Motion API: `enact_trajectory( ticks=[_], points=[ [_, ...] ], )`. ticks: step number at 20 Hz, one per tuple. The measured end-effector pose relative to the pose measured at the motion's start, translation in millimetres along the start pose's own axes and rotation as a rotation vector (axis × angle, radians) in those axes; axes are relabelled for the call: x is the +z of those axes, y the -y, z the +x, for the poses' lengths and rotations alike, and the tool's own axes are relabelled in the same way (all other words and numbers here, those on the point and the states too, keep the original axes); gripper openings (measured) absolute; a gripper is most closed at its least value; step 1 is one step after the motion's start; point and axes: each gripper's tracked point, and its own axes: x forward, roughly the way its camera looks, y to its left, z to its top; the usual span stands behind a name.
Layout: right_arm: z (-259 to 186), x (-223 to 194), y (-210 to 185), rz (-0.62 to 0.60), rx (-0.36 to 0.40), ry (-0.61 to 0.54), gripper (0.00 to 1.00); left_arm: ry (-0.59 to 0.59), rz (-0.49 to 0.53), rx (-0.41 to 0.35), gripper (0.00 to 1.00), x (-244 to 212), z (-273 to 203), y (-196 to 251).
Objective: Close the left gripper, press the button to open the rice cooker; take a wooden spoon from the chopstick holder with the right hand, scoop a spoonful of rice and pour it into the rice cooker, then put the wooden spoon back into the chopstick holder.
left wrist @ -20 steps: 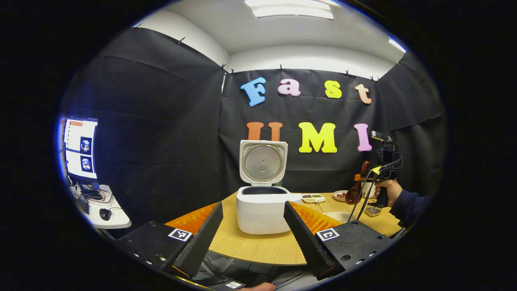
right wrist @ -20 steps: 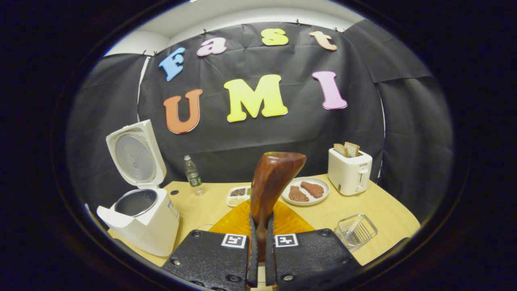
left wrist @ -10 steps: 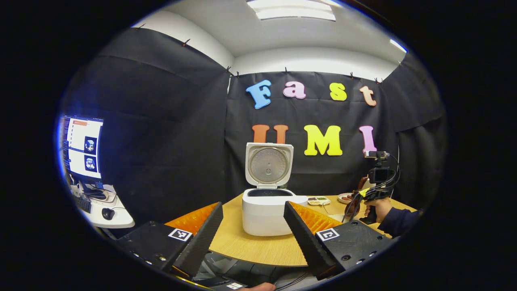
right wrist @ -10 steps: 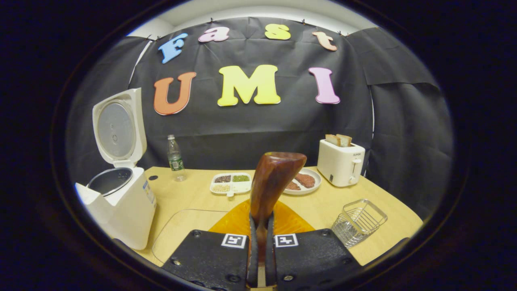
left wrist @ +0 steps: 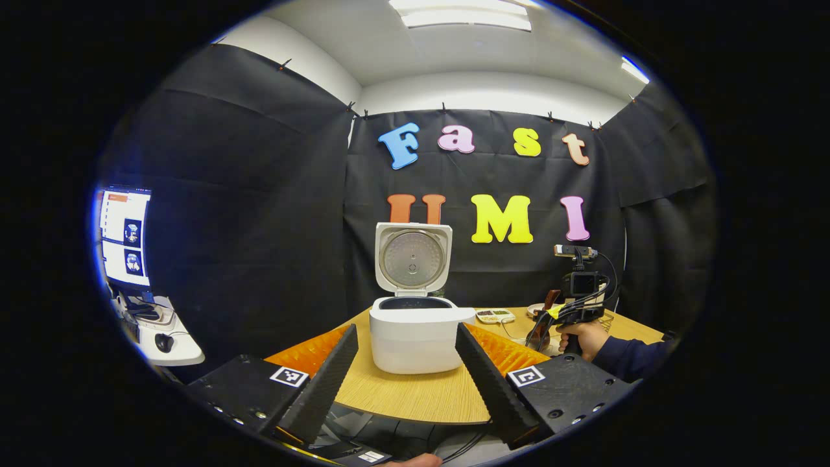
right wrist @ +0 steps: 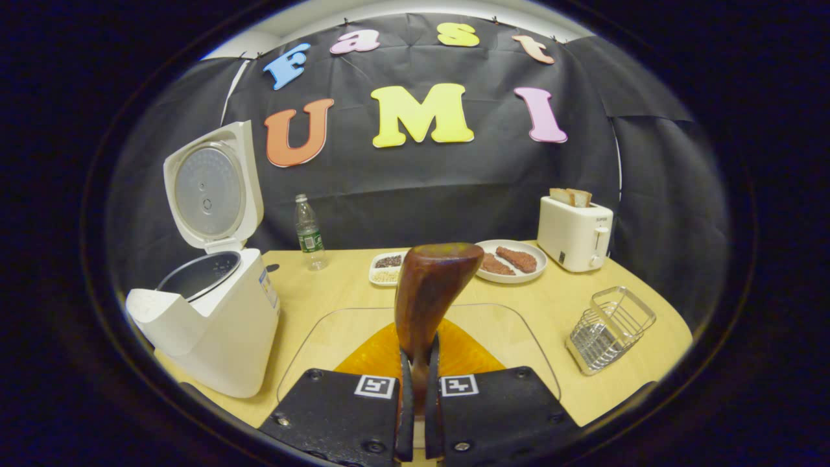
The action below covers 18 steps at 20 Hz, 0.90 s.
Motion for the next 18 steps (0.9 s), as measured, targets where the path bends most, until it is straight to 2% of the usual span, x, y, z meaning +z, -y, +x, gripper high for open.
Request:
enact_trajectory(
  ticks=[4,7,10,15,18],
  points=[
    [-2,-7,-9,0.043,0.048,-0.04,0.13,-0.009,0.009,-0.014,0.96,-3,1,5],
    [-1,-13,-16,0.16,0.101,-0.084,0.12,-0.01,0.013,-0.016,0.96,-5,2,8],
    [0,-13,-8,0.199,0.093,-0.1,0.12,-0.026,0.021,-0.017,0.96,-11,2,8],
    [4,-17,11,0.477,0.131,-0.177,0.12,-0.022,0.019,-0.007,0.96,-10,4,5],
    [1,-13,20,0.558,0.144,-0.168,0.12,-0.044,0.019,-0.003,0.96,-15,5,5]
  ],
)
